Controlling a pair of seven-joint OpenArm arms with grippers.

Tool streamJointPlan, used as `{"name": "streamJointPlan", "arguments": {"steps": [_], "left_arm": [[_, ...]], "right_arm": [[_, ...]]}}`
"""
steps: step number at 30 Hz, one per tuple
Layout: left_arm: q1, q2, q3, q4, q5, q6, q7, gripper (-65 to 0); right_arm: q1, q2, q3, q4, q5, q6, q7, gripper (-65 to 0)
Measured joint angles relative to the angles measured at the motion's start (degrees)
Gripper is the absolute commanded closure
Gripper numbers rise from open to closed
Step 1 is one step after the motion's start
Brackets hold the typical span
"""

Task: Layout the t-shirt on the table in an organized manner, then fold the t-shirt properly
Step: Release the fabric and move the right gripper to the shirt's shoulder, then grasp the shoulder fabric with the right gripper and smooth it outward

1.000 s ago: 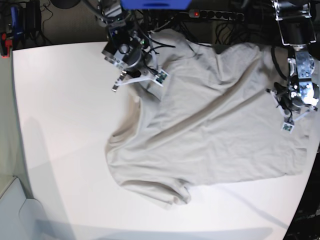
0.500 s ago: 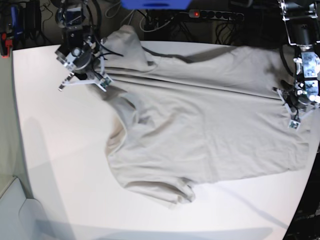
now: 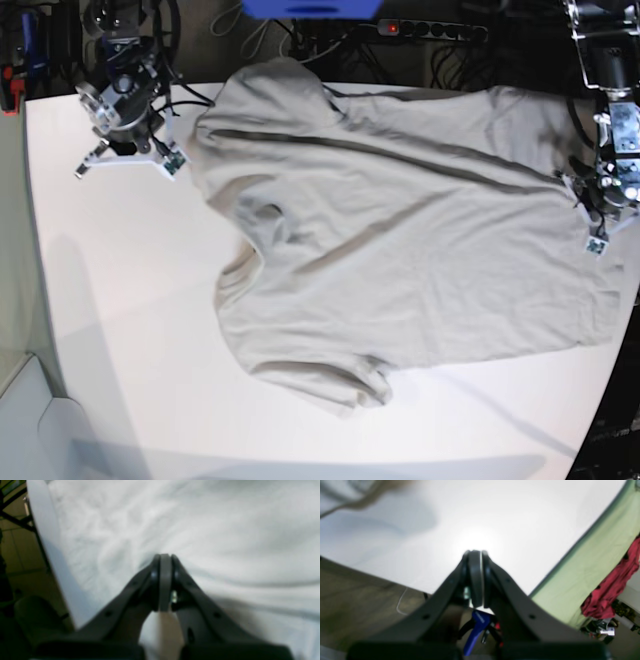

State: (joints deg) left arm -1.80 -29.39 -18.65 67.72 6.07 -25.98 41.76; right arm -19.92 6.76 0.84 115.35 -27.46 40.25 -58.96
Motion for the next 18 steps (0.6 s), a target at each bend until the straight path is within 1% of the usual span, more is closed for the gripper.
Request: {"name": "streamJointPlan", "arguments": {"steps": [2,3,6,8,10,13,16,18], "left_arm": [[0.1,-1.0,0.0,0.1,0.1,0.0,0.1,-0.1],[0.1,-1.3,0.0,0.2,0.1,0.0,0.2,-0.1],[-0.3,-1.5,0.0,0.3,0.1,0.0,0.3,-0.1],[-0.3,-1.4,-0.9,1.0,-0.3,-0.1,2.1,-0.1],[0.2,-1.6,-3.1,3.6,-0.1,-0.1,3.1,-0.1],[-0.1,-1.5,-4.4,6.7,0.2,0.4,3.1,-0.1],[-0.1,-0.4,-4.1,6.9,-0.1,0.2,4.7,-0.1],[0.3,-0.1,-4.0,6.9,-0.3,0.0,4.8,-0.1]], "right_arm": [[1.7,0.0,-0.2,-0.1,0.0,0.0,-0.2,0.0],[3.1,-0.6,-0.3,-0.1,-0.3,0.0,-0.3,0.0],[8.5,-3.5,-1.5,-0.2,0.4,0.0,-0.1,0.0],[12.9,-4.6,-1.5,-1.4,0.7,0.0,0.5,0.0],[18.1,-6.4,-1.1,-6.0,-0.7,0.0,-0.4,0.0],[22.6,-7.3,-1.9,-12.7,0.2,0.0,0.2,0.0],[23.1,-7.0,-6.3,-14.8,-0.3,0.0,-0.4,0.0],[22.1,-6.8,-11.4,-14.4,-0.6,0.0,-0.2,0.0]]}}
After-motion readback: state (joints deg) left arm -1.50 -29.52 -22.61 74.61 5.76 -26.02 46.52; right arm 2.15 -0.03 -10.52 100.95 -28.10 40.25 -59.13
